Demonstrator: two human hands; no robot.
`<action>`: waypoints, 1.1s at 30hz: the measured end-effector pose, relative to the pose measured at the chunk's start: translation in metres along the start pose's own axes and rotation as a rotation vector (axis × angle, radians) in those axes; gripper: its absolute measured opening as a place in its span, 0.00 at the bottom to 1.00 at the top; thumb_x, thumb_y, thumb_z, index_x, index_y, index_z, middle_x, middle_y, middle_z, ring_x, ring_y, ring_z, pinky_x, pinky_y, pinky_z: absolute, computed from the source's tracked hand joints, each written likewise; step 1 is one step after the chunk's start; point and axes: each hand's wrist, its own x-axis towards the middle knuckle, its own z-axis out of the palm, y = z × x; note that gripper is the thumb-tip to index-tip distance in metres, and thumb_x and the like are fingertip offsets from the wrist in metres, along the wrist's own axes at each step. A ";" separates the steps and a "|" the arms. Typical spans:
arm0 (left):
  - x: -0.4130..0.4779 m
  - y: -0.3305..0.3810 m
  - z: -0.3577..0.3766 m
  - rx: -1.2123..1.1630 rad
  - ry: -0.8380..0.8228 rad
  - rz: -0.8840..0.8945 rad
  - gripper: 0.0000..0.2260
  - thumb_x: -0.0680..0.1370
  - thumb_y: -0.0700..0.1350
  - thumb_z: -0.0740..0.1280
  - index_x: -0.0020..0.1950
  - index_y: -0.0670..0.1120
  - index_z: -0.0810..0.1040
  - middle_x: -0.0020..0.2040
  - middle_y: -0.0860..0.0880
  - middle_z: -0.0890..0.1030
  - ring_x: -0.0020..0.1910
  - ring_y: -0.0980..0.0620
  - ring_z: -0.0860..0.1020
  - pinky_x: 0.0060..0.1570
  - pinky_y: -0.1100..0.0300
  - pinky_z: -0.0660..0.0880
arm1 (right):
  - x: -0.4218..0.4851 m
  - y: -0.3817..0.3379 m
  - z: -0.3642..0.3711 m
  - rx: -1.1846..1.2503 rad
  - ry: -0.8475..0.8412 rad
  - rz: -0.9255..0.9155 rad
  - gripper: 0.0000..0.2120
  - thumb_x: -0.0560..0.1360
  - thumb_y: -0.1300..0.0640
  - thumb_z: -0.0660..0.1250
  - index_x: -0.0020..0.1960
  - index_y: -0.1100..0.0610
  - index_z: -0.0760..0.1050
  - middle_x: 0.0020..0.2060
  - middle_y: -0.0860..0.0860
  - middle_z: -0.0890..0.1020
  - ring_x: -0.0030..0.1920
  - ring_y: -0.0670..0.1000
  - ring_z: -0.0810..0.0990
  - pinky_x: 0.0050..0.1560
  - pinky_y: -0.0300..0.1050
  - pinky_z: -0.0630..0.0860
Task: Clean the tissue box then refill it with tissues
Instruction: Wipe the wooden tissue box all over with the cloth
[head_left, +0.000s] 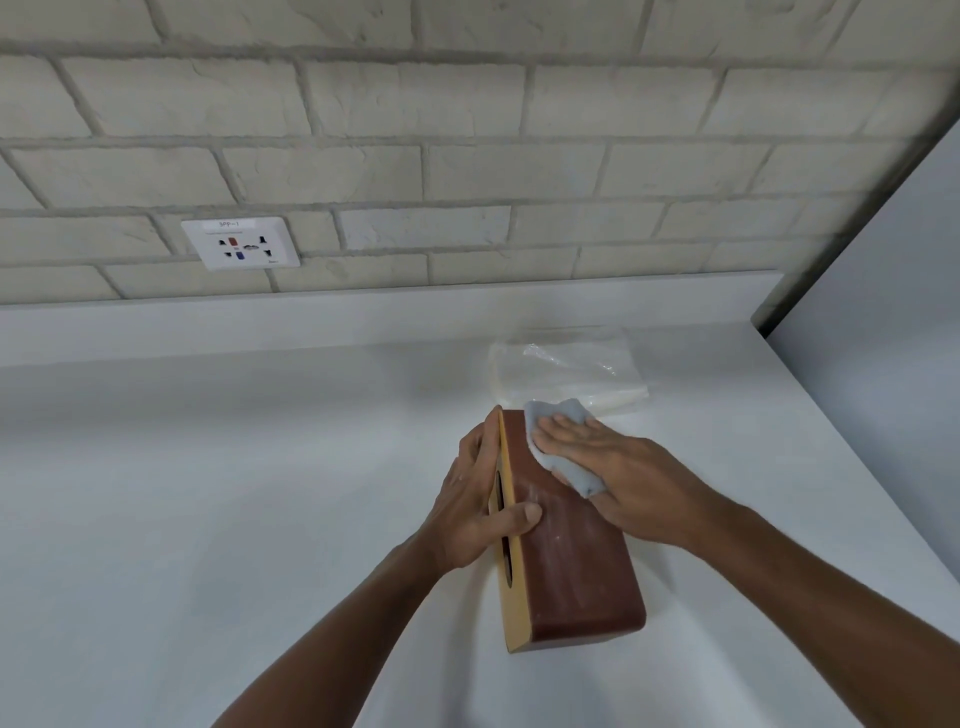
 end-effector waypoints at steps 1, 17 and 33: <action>0.000 0.000 0.000 -0.006 0.000 -0.003 0.42 0.72 0.73 0.64 0.80 0.73 0.45 0.78 0.69 0.58 0.80 0.56 0.56 0.77 0.54 0.60 | 0.000 -0.002 0.001 -0.006 0.013 0.013 0.33 0.72 0.55 0.50 0.77 0.46 0.54 0.77 0.41 0.56 0.76 0.36 0.49 0.77 0.44 0.53; 0.000 0.000 -0.004 -0.007 -0.028 0.000 0.45 0.71 0.81 0.60 0.81 0.70 0.42 0.79 0.74 0.52 0.81 0.64 0.52 0.75 0.63 0.56 | -0.021 -0.006 0.010 0.047 0.039 -0.061 0.27 0.79 0.60 0.56 0.76 0.47 0.62 0.76 0.41 0.61 0.76 0.38 0.53 0.77 0.48 0.53; -0.006 0.002 -0.009 0.040 -0.122 -0.077 0.56 0.65 0.83 0.64 0.78 0.70 0.29 0.84 0.63 0.48 0.82 0.65 0.44 0.83 0.40 0.46 | -0.010 -0.029 0.011 0.069 0.057 -0.011 0.21 0.83 0.50 0.57 0.76 0.43 0.62 0.75 0.36 0.59 0.75 0.33 0.48 0.78 0.44 0.48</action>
